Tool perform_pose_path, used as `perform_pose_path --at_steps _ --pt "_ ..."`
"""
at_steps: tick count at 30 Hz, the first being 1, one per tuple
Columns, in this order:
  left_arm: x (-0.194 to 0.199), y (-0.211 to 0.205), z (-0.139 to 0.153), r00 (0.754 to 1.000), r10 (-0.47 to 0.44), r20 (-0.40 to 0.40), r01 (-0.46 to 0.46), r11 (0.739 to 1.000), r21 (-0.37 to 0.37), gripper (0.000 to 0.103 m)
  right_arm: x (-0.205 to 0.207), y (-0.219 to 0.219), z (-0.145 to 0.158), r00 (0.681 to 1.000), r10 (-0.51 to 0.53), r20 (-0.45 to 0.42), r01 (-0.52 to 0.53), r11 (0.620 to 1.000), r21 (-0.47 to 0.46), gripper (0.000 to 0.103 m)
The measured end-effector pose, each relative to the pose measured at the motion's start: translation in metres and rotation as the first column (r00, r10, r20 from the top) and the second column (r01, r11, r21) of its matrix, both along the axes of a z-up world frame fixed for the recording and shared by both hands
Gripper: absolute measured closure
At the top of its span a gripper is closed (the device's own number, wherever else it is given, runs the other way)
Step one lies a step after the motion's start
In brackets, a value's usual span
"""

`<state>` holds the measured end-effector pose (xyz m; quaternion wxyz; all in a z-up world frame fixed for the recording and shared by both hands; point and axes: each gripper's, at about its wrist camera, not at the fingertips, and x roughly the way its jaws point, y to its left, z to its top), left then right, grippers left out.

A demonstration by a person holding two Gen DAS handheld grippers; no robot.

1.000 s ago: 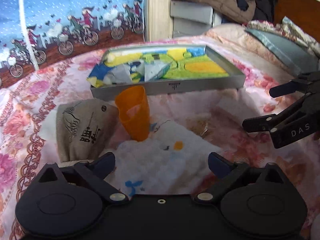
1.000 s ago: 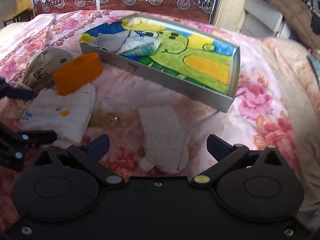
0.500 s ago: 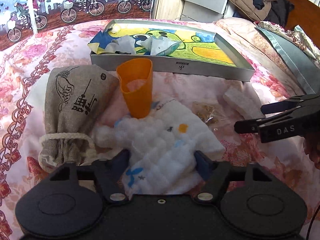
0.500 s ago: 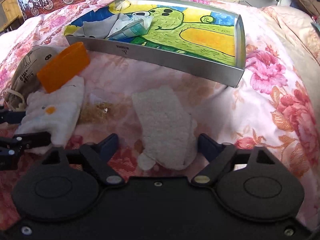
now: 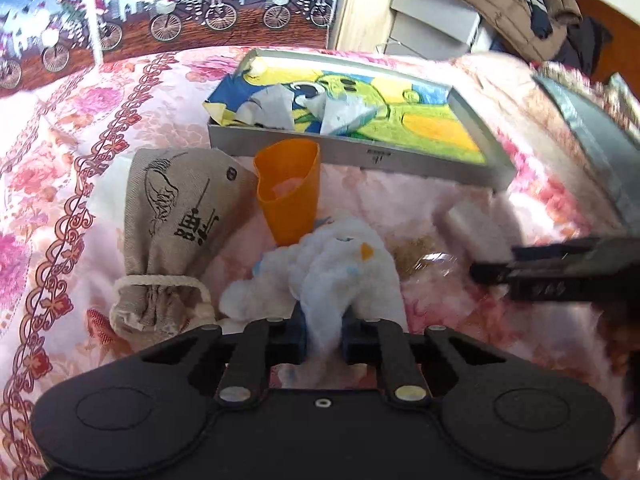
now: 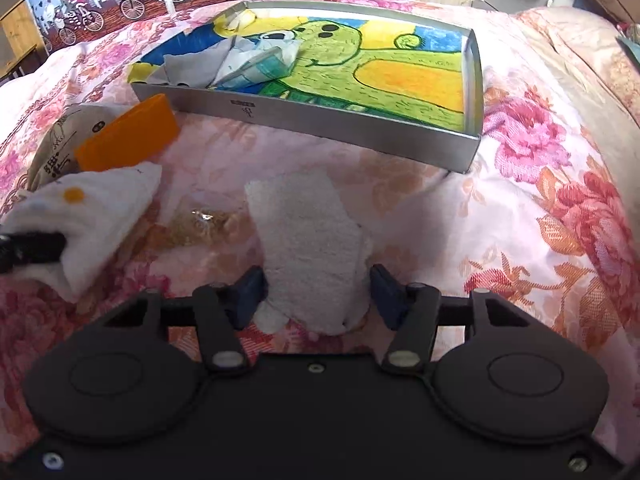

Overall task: Organize soft objects
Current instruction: 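Carry both white items into the tray and open both tools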

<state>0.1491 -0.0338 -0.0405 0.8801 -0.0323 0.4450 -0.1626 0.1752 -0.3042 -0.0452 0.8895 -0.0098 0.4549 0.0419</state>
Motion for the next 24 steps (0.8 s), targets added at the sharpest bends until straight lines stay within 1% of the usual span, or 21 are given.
perform_pose_path --at_steps 4,10,13,15,17,20,24 --pt "-0.006 0.010 0.016 0.999 0.032 -0.022 -0.034 0.996 -0.087 0.089 -0.006 0.008 0.012 0.999 0.025 0.033 -0.026 0.999 0.022 0.054" --pt "-0.018 0.012 0.034 0.999 0.024 0.026 -0.020 0.989 -0.147 0.090 -0.016 0.017 0.033 0.994 0.059 0.087 -0.065 0.996 0.069 0.054" --pt "-0.021 0.014 0.042 0.997 0.029 0.066 -0.015 0.979 -0.206 0.090 -0.022 0.019 0.043 0.990 0.062 0.125 -0.072 0.995 0.076 0.054" --pt "-0.023 0.015 0.046 0.995 0.035 0.096 -0.012 0.973 -0.230 0.090 -0.025 0.019 0.050 0.987 0.056 0.154 -0.068 0.995 0.077 0.054" --pt "-0.025 0.013 0.050 0.989 0.047 0.140 -0.014 0.973 -0.231 0.089 -0.025 0.016 0.057 0.982 0.043 0.184 -0.058 0.995 0.077 0.054" --pt "-0.026 0.008 0.055 0.974 0.070 0.217 -0.022 0.976 -0.215 0.089 -0.025 0.010 0.065 0.971 0.031 0.237 -0.046 0.997 0.057 0.054" --pt "-0.026 0.009 0.059 0.955 0.108 0.278 -0.035 0.967 -0.254 0.089 -0.023 -0.001 0.072 0.953 -0.008 0.302 -0.013 0.998 0.068 0.054"
